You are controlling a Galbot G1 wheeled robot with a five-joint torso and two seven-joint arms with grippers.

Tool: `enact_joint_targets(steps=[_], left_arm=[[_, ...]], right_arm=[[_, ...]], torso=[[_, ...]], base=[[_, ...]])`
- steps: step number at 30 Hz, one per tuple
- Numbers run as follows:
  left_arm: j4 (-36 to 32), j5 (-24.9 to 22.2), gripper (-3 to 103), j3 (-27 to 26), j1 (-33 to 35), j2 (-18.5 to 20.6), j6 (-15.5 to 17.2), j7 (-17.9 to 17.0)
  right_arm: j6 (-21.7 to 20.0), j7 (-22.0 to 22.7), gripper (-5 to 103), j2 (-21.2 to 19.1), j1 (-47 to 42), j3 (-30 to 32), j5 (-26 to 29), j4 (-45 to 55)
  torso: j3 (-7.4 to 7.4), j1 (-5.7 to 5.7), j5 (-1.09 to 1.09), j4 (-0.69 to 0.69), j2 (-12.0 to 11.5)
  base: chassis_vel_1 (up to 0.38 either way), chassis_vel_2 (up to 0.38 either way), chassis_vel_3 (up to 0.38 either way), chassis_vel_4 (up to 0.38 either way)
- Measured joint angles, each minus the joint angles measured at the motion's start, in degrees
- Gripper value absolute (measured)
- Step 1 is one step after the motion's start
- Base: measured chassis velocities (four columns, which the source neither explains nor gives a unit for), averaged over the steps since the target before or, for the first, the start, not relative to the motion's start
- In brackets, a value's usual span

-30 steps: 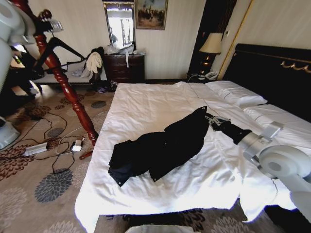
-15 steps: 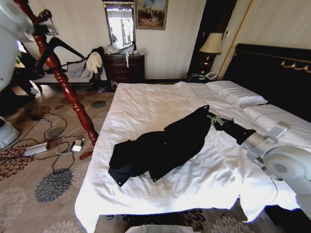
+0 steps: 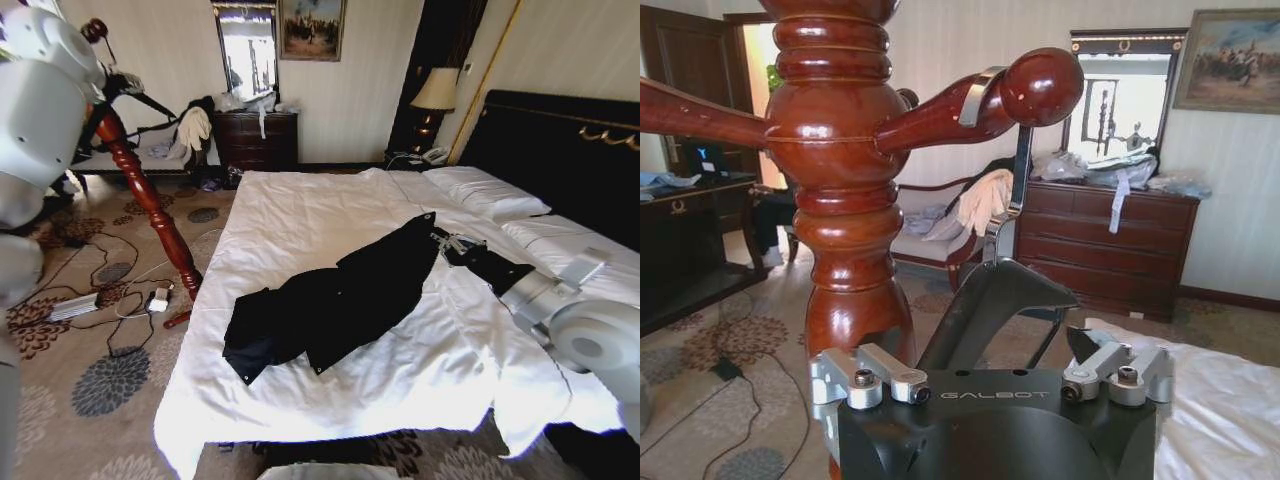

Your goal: Pick up the clothes from the bed and hang them on the clothes hanger.

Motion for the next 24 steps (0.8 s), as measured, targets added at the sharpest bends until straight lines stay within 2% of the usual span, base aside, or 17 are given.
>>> enact_joint_targets(steps=[2, 5, 8, 9, 12, 14, 17, 18, 20, 21, 24], left_arm=[[3.3, 2.2, 83, -0.1, -0.9, -1.6, 0.0, 1.3], [5.5, 3.5, 77, -0.3, -1.5, -2.7, 0.0, 2.2], [7.3, 5.7, 61, -1.1, -1.5, -3.8, -0.1, 3.4], [7.3, 5.7, 61, -1.1, -1.5, -3.8, -0.1, 3.4], [7.5, 7.0, 45, -1.6, -0.8, -3.9, -0.6, 3.9], [7.5, 7.2, 45, -1.6, -0.6, -3.9, -0.8, 4.0], [6.9, 7.6, 29, -1.7, -0.4, -3.6, -1.3, 4.1], [6.9, 7.6, 29, -1.7, -0.4, -3.6, -1.3, 4.1], [5.9, 8.0, 18, -1.5, -0.3, -3.2, -1.9, 4.1], [5.4, 8.2, 15, -1.3, -0.3, -2.9, -2.1, 4.2], [4.7, 8.1, 15, -1.0, -0.2, -2.6, -2.3, 4.3]], right_arm=[[0.2, 0.0, 0, 0.0, -0.2, 0.4, 0.0, 0.2], [0.3, -0.1, 0, 0.0, -0.6, 0.9, 0.0, 0.4], [0.7, -0.5, 0, -0.7, -1.3, 2.4, 0.8, 0.4], [0.7, -0.5, 0, -0.7, -1.3, 2.4, 0.8, 0.4], [0.9, -0.6, 0, -1.8, -2.6, 4.1, 1.3, 0.5], [1.0, -0.7, 0, -1.9, -2.8, 4.4, 1.4, 0.6], [1.1, -0.9, 0, -1.8, -3.6, 4.7, 1.2, 0.9], [1.1, -0.9, 0, -1.8, -3.6, 4.7, 1.2, 0.9], [1.2, -0.9, 0, -1.6, -3.8, 4.5, 0.7, 1.0], [1.2, -0.9, 0, -1.6, -3.8, 4.5, 0.6, 1.0], [1.2, -0.9, 0, -1.6, -3.9, 4.4, 0.5, 1.0]], torso=[[0.0, 0.0, 0.0, 0.03, 0.0], [-0.01, -0.01, -0.01, 0.04, 0.0], [0.0, 0.0, 0.0, 0.02, 0.0], [0.0, 0.0, 0.0, 0.02, 0.0], [0.0, 0.0, -0.02, 0.03, 0.0], [0.0, 0.0, -0.03, 0.03, 0.0], [-0.01, -0.01, -0.02, 0.05, 0.0], [-0.01, -0.01, -0.02, 0.05, 0.0], [0.0, 0.0, -0.01, 0.01, 0.0], [0.0, 0.0, -0.01, 0.02, 0.0], [0.0, 0.0, -0.01, 0.04, 0.0]], base=[[0.0, 0.0, 0.0, 0.0], [0.0, 0.0, 0.0, 0.0], [0.0, 0.0, 0.0, 0.0], [0.0, 0.0, 0.0, 0.0], [0.0, 0.0, 0.0, 0.0], [0.0, 0.0, 0.0, 0.0], [0.0, 0.0, 0.0, 0.0], [0.0, 0.0, 0.0, 0.0], [0.0, 0.0, 0.0, 0.0], [0.0, 0.0, 0.0, 0.0], [0.0, 0.0, 0.0, 0.0]])
